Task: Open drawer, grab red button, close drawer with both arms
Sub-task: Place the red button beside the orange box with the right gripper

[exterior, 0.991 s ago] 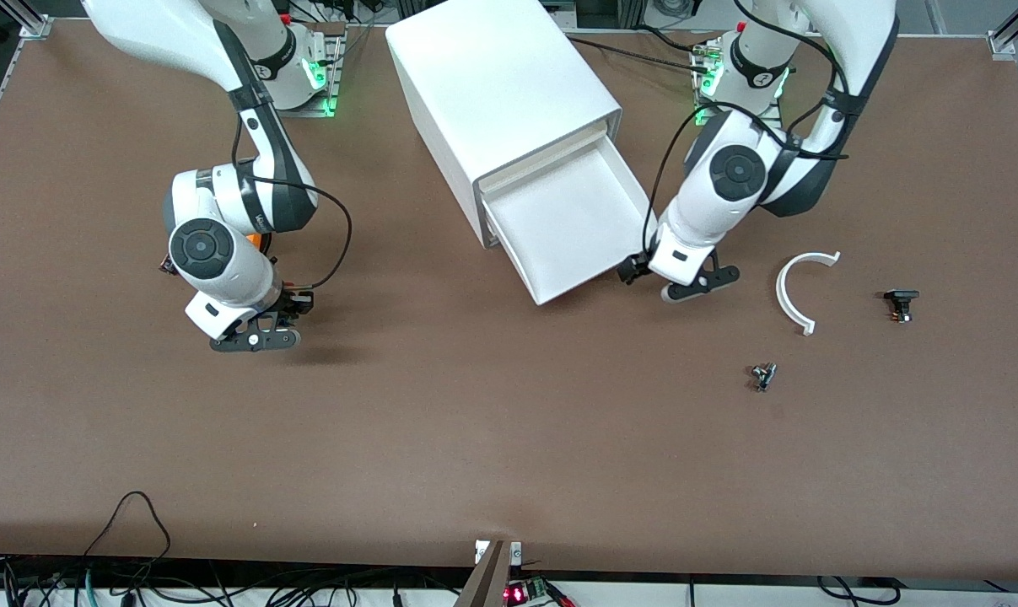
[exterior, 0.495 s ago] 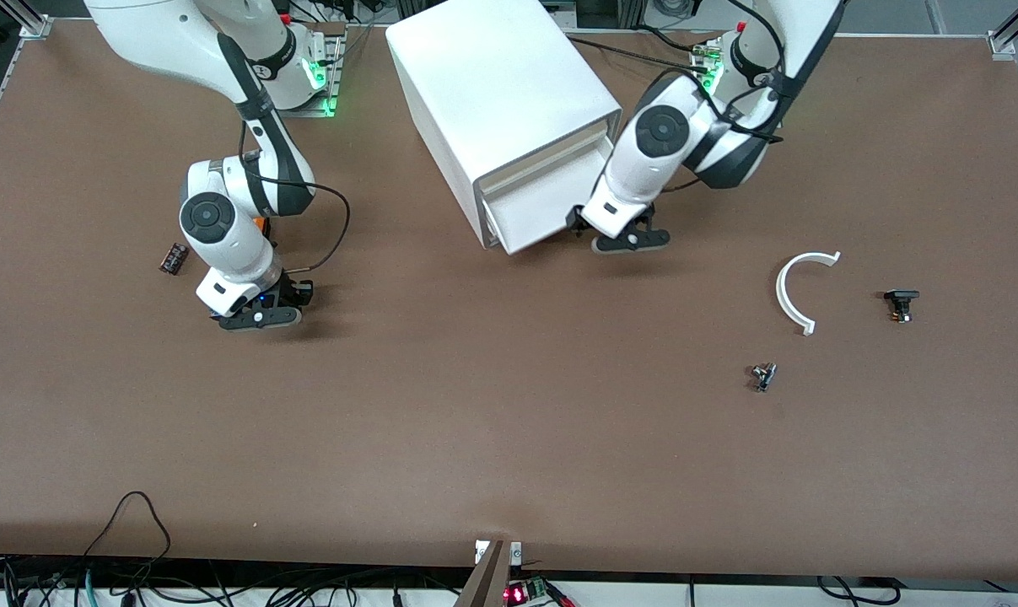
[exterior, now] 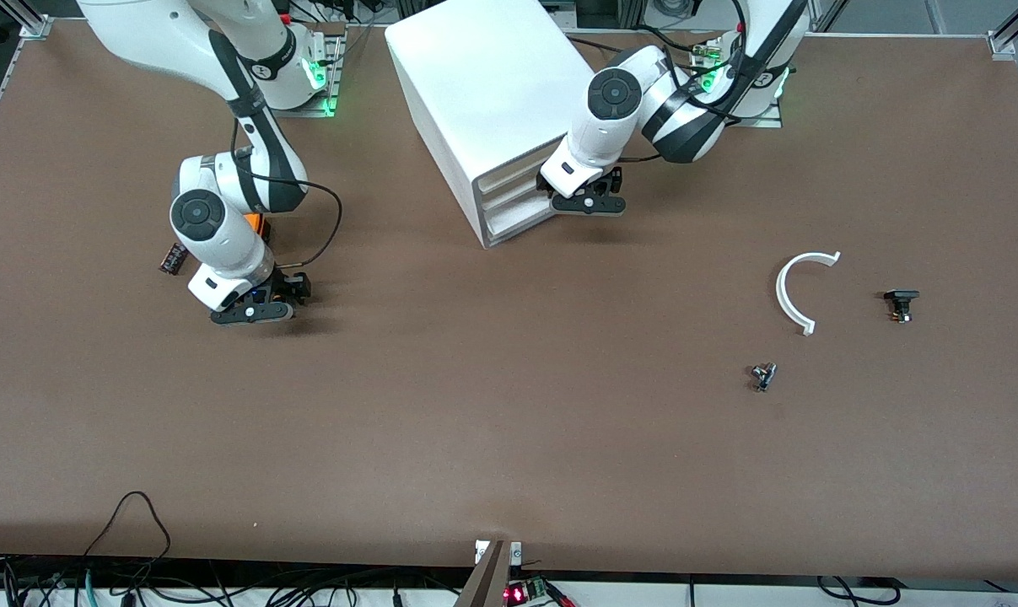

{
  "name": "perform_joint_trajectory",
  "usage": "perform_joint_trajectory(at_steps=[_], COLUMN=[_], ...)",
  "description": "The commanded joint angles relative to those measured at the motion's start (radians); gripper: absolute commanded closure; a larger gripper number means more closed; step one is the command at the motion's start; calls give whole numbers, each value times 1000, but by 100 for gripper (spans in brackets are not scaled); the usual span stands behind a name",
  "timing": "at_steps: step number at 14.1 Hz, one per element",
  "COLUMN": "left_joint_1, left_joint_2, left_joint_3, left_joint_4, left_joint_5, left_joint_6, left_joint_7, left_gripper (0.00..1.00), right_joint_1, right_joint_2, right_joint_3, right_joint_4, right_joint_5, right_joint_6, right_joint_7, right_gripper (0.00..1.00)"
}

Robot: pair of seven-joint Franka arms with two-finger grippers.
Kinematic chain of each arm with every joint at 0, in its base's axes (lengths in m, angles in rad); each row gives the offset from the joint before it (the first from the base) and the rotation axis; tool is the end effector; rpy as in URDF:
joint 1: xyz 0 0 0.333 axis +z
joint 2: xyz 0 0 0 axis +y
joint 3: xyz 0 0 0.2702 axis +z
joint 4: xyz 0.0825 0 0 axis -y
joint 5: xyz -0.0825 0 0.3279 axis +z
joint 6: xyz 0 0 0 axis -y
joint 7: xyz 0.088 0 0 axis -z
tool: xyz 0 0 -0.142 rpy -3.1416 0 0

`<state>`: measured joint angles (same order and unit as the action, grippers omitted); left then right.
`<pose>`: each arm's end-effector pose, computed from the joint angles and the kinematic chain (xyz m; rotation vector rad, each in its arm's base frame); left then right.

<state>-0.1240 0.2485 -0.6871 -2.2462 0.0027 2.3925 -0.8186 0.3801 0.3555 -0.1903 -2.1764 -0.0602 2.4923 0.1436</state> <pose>0.3316 -0.3594 0.2402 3.0605 0.0260 -0.2215 0.5017 0.0921 0.1940 3.0313 0.1598 -0.0263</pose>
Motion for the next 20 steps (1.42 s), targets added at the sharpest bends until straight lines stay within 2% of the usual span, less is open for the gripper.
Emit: perform_joint_trajectory(at_steps=[1,3,6,9,10,12,13,14,16,20], left_joint_1=[9,50,72,138,141,162,167,167,179,220], left_joint_2=[-37,-81,-150,-222,-248,-284,-287,-294,-333,-348], left_joint_3=[-2,39,161,228,277,354,391,427,466,494], left_joint_4=[-13,2,48,123,161,271,337,383,422,525], left_joint_5=[-23,-10,-9,-10,-10,-10,-12,-12,-12,17], left_joint_6=[-10,-9,-29,-178,-247,-431,-528,-612,-674,-736], left_joint_7=[13,15,89,228,261,431,538,634,691,687], left_gripper=[0,0,0,0,0,0,0,0,0,0], right_joint_1=[-13,-13,-13,-7,-10,-23,-56,-108,-222,-322], right_joint_2=[-47,-52,-53,-46,-41,-52,-56,-72,-104,-154], right_joint_3=[58,68,68,68,69,72,75,104,167,170], right_joint_4=[186,358,539,743,798,845,851,871,874,871], right_joint_5=[46,75,76,74,74,63,62,60,53,46], right_joint_6=[-301,-516,-723,-941,-990,-997,-991,-992,-992,-987], right_joint_7=[94,105,108,148,154,145,145,140,142,47], right_gripper=[0,0,0,0,0,0,0,0,0,0])
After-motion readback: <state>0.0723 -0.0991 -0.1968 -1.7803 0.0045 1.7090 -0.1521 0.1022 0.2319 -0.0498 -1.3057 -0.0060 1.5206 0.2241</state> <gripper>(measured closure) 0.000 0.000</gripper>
